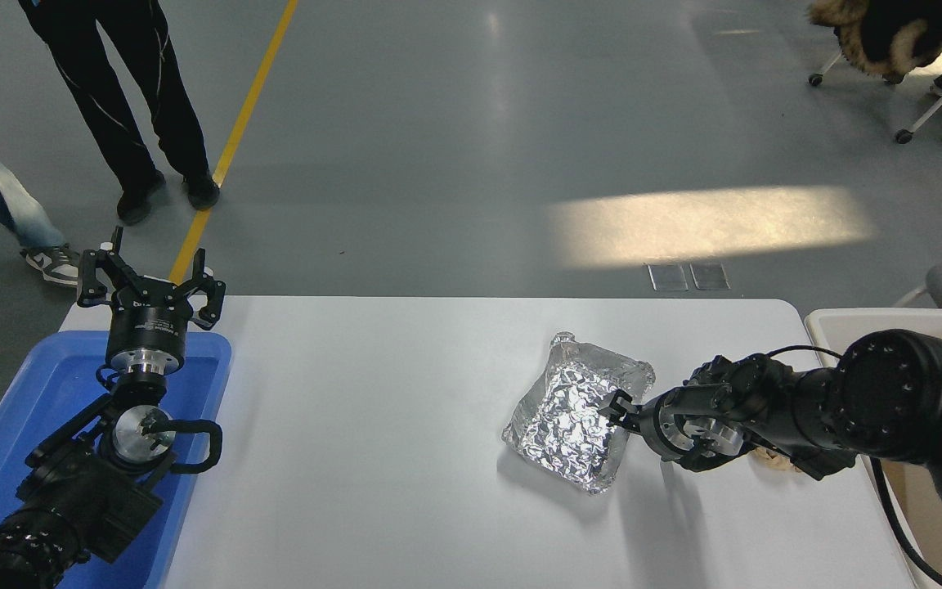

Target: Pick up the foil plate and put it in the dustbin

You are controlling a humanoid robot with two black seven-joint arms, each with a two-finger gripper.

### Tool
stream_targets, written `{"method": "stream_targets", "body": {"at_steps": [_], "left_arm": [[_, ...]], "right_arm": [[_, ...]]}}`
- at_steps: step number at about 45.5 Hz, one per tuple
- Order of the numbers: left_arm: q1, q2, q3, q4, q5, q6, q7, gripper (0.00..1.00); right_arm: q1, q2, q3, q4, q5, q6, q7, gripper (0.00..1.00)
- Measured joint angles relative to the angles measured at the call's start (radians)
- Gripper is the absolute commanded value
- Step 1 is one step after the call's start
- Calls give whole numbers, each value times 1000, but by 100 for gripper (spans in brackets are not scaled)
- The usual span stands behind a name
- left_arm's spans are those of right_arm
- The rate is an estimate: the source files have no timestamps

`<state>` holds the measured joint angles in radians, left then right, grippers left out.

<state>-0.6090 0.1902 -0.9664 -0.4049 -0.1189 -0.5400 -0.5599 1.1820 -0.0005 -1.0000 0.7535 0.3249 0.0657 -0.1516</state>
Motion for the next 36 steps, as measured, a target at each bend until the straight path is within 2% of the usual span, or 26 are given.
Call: {"method": "stream_targets", "body": {"at_steps": [23,36], "left_arm": [[0,0,0,0,0,0,0,99],[0,0,0,0,1,0,1,99]], "right_arm": [[17,1,24,16,-9,-3,-4,0],[217,-42,27,260,-11,-19,-5,0]]}}
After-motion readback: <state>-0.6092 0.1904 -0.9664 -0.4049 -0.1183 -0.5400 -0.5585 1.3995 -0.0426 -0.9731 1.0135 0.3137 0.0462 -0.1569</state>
